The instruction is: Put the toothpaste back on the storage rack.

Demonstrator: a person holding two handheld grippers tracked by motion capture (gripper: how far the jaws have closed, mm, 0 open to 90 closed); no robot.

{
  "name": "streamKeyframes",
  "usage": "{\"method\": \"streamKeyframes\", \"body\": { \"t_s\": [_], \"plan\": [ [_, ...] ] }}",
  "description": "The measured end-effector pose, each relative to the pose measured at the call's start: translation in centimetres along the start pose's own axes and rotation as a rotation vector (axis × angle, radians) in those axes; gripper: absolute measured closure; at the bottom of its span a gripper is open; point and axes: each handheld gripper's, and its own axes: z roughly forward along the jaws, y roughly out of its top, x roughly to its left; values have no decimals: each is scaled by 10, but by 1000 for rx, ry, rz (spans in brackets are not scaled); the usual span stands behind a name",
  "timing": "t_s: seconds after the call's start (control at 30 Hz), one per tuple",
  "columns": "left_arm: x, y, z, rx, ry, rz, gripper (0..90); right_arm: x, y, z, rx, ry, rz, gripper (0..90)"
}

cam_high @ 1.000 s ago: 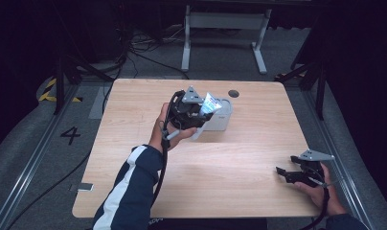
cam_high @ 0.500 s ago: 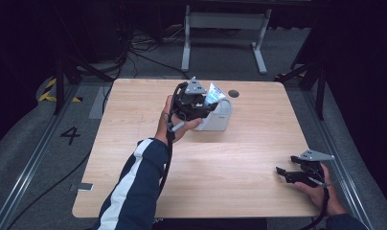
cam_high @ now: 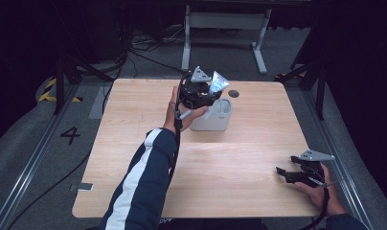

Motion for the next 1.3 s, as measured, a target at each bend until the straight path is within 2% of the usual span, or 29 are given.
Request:
{"method": "streamKeyframes", "body": {
  "t_s": [0.1,0.3,0.33,0.37,0.47,0.5,0.63,0.67,0.8,0.97,1.3],
  "plan": [
    [1,2,5,-4,7,4,652,0,0,0,1,0,-3,171],
    [5,2,16,-16,10,-16,652,0,0,0,1,0,-3,171],
    [7,3,18,-23,2,-4,652,0,0,0,1,0,-3,171],
    [7,3,20,-18,4,-13,652,0,0,0,1,0,-3,171],
    [9,5,23,-22,15,0,651,0,0,0,1,0,-3,171],
    [9,5,24,-22,12,-13,651,0,-1,-1,1,1,-4,171],
    [13,6,29,-55,11,-12,651,0,-1,-1,-1,3,-5,171],
    [13,6,30,-51,13,-17,651,0,-1,-1,-1,3,-5,171],
    [16,3,36,-59,22,-7,651,0,-1,-1,-1,4,-5,171],
    [20,-1,40,-75,24,-32,650,0,-1,-1,-1,3,-6,171],
    [25,-12,51,-56,34,-41,647,0,-1,-1,-1,4,-6,171]
  ]
}}
